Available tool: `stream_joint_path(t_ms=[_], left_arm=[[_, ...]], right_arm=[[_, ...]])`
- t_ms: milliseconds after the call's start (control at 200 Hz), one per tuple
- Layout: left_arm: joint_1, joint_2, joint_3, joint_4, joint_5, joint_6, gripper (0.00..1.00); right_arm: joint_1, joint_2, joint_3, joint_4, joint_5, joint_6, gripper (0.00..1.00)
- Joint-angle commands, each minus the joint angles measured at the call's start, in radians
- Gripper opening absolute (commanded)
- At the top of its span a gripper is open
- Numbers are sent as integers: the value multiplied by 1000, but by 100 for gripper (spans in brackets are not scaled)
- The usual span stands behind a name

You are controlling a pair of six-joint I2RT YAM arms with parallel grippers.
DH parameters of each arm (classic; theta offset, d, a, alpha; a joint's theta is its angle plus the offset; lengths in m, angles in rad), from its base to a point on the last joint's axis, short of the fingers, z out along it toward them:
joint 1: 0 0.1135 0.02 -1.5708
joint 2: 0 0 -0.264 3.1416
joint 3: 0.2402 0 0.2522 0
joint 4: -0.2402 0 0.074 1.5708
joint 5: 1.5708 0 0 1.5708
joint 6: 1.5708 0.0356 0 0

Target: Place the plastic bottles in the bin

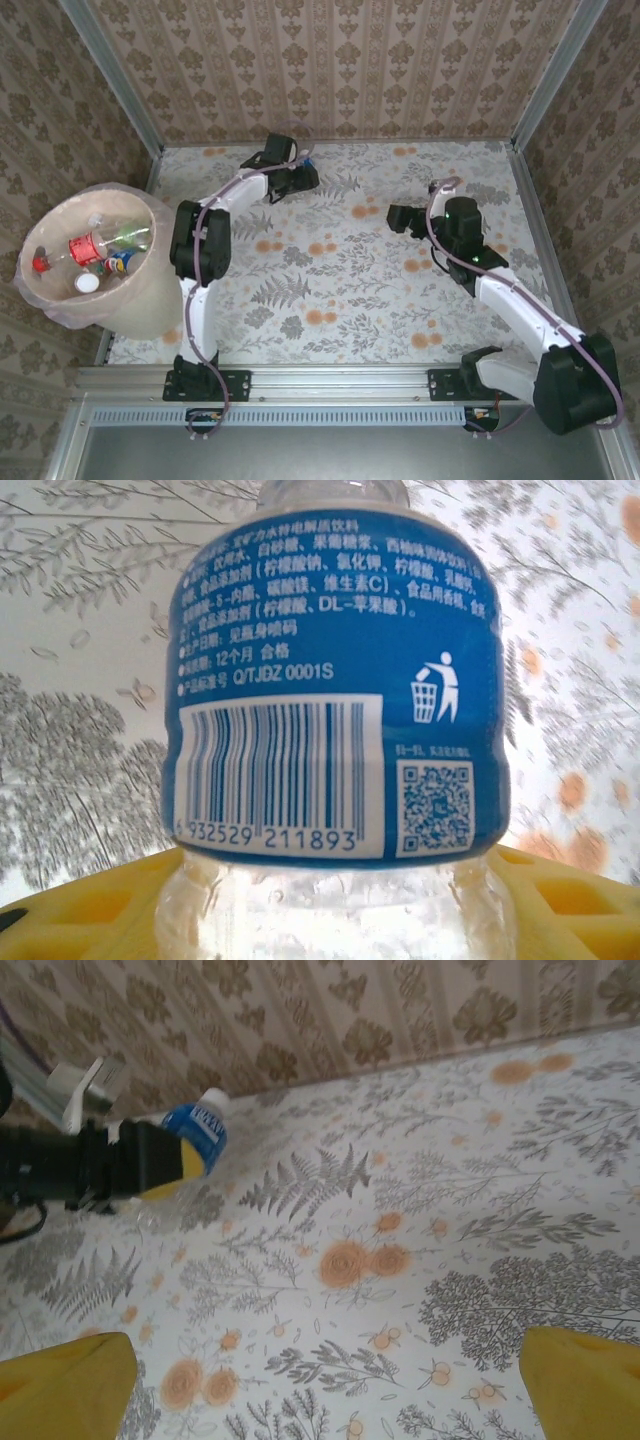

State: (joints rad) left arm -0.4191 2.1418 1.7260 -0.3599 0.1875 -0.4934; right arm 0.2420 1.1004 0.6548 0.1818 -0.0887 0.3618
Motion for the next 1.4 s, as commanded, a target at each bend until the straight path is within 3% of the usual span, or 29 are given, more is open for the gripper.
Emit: stream_joint_path(t_ms=[0, 415, 620, 890, 995, 1225, 1395], left_arm=[[-30, -145, -56, 5, 2, 45, 63], [-95, -633, -304, -193, -185, 150, 63], [-95, -805, -241, -424, -291, 240, 63], [-84, -896, -39, -769, -685, 298, 66], [-20, -896, 39, -863, -836, 285, 67], [166, -933, 47, -840, -951, 264, 66], [293, -929, 9, -825, -1073, 156, 66]], right_arm=[[-6, -48, -75, 129, 91, 78, 100], [-6, -87, -157, 212, 69, 157, 100], [-5, -88, -157, 214, 59, 154, 100], [-5, -51, -132, 213, 58, 130, 100], [-4, -33, -122, 214, 53, 119, 100], [-4, -17, -104, 204, 39, 107, 100], [-6, 3, -75, 193, 34, 85, 100]])
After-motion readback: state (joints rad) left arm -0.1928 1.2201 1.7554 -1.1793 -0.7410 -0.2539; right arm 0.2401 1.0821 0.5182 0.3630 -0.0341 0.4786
